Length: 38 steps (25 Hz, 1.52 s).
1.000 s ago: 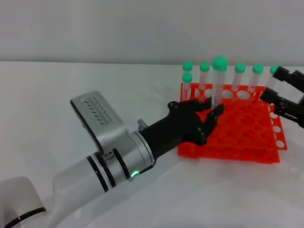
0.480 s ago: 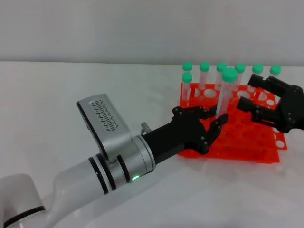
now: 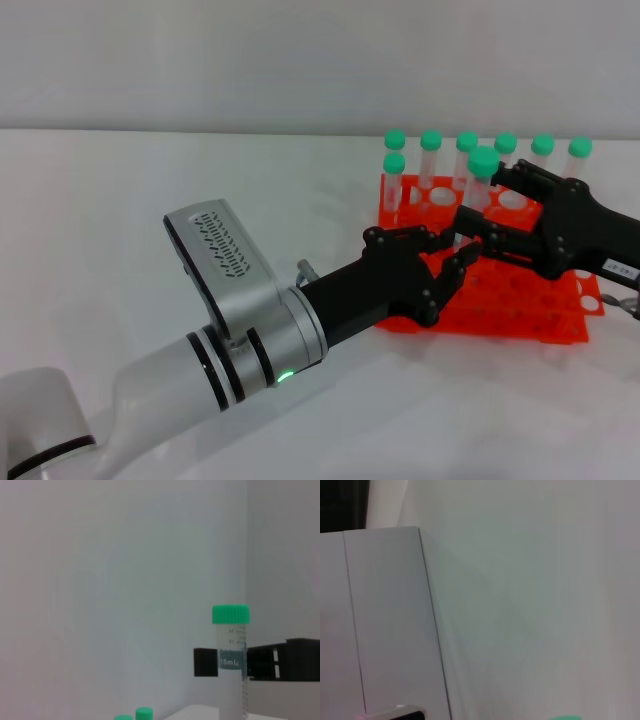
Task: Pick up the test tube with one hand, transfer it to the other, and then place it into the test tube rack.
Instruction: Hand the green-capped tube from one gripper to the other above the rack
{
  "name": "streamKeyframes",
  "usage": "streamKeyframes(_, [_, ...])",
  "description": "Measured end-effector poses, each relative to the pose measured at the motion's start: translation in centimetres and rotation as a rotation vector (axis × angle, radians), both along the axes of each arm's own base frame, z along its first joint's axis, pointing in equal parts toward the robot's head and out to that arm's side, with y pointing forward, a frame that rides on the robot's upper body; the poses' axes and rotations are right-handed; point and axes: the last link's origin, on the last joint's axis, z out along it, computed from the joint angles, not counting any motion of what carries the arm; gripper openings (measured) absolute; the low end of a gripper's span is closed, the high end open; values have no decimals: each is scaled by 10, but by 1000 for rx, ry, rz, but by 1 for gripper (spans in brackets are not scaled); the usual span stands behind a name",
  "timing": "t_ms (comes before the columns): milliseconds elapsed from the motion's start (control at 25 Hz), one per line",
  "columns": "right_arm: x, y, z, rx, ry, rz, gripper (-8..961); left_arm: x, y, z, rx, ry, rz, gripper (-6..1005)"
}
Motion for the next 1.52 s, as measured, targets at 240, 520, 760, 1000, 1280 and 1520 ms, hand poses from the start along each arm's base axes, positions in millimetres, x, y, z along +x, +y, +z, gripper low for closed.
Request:
streamKeyframes(240, [-7,6,-4,-8,-23,17,836,-3,-1,-1,0,4,16,193])
streamKeyframes(520, [-7,9,-4,-11,-49,20,729,-6,-2,-1,2,1,29,192])
streamKeyframes(760, [-5,12,0,-7,-62,12,423,-6,-1,0,7,-2,32,192])
streamKeyframes(1000, [-7,14,0,-2,-59,13,274,-6,-1,0,5,-2,33,192])
streamKeyframes(1280, [-8,15,1,0,-62,17,249,-7,-1,-2,0,10,41,193])
streamKeyframes(1520, [-6,14,2,1,-64,13,229,-8,0,-2,0,12,48,193])
